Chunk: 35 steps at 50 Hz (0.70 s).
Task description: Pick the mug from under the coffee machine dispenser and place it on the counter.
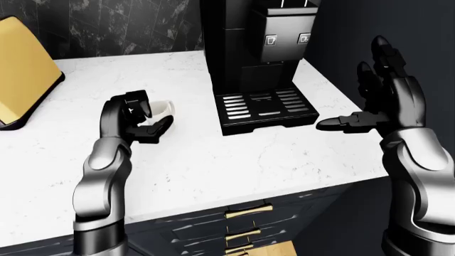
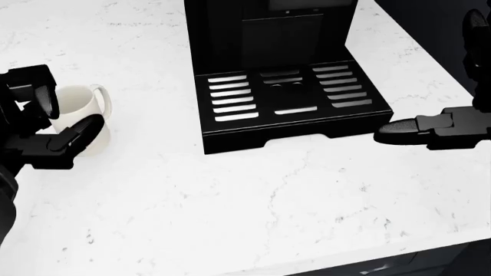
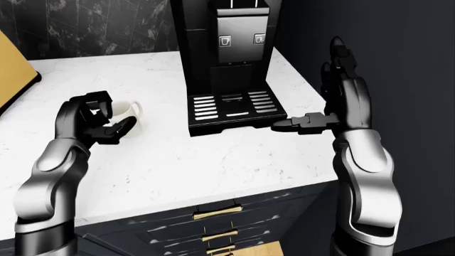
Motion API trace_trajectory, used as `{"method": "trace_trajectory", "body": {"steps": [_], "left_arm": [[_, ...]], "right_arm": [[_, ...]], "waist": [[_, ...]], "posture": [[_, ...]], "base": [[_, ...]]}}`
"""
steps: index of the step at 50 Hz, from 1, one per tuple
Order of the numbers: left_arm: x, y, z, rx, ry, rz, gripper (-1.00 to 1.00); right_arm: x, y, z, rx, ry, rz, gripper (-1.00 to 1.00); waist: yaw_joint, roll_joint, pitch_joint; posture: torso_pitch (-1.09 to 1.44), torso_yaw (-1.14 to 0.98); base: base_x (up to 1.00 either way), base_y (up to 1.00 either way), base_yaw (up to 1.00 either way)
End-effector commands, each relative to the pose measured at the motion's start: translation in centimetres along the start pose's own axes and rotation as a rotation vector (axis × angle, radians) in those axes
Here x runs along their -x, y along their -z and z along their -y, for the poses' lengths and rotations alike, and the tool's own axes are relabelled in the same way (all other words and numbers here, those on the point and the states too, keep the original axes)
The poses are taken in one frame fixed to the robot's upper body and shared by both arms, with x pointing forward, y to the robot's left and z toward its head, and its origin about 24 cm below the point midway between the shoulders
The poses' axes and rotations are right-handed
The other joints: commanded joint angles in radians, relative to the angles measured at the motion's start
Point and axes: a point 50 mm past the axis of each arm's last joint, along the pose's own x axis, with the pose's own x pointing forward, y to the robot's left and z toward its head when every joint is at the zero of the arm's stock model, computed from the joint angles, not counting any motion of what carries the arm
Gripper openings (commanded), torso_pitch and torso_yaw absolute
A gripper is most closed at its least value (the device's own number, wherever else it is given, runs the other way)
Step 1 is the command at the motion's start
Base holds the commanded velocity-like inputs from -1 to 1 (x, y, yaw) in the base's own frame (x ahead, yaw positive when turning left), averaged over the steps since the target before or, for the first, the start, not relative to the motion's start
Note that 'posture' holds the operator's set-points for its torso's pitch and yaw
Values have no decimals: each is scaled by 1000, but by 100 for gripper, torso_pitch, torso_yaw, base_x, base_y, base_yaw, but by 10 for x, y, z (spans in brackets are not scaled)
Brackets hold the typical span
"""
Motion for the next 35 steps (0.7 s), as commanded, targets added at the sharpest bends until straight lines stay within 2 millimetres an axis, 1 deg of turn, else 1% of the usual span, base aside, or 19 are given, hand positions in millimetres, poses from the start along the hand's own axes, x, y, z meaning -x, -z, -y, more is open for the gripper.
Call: {"method": "trace_trajectory", "body": {"steps": [1, 17, 29, 31, 32, 34, 35], "left_arm": [[1, -25, 0, 3, -1, 127, -100], [3, -23, 1, -2, 2, 121, -100], [4, -16, 1, -6, 7, 99, -99], [4, -14, 1, -7, 8, 93, -90], [4, -13, 2, -9, 9, 90, -90], [4, -13, 2, -6, 7, 86, -64], [4, -13, 1, -7, 8, 86, -40]], "right_arm": [[0, -17, 2, 17, 11, 86, 100], [0, -19, 3, 18, 11, 89, 100], [-1, -19, 3, 19, 12, 91, 100], [-1, -19, 3, 19, 11, 90, 100], [-1, -19, 3, 19, 11, 90, 100], [-1, -19, 3, 20, 11, 90, 100], [-1, -19, 3, 20, 11, 90, 100]], "waist": [[0, 1, -26], [0, 1, -26], [0, 0, -26], [0, 0, -26], [0, 0, -26], [0, 0, -26], [0, 0, -27]], "posture": [[0, 0], [0, 0], [0, 0], [0, 0], [0, 0], [0, 0], [0, 0]], "base": [[0, 0, 0], [0, 0, 0], [0, 0, 0], [0, 0, 0], [0, 0, 0], [0, 0, 0], [0, 0, 0]]}}
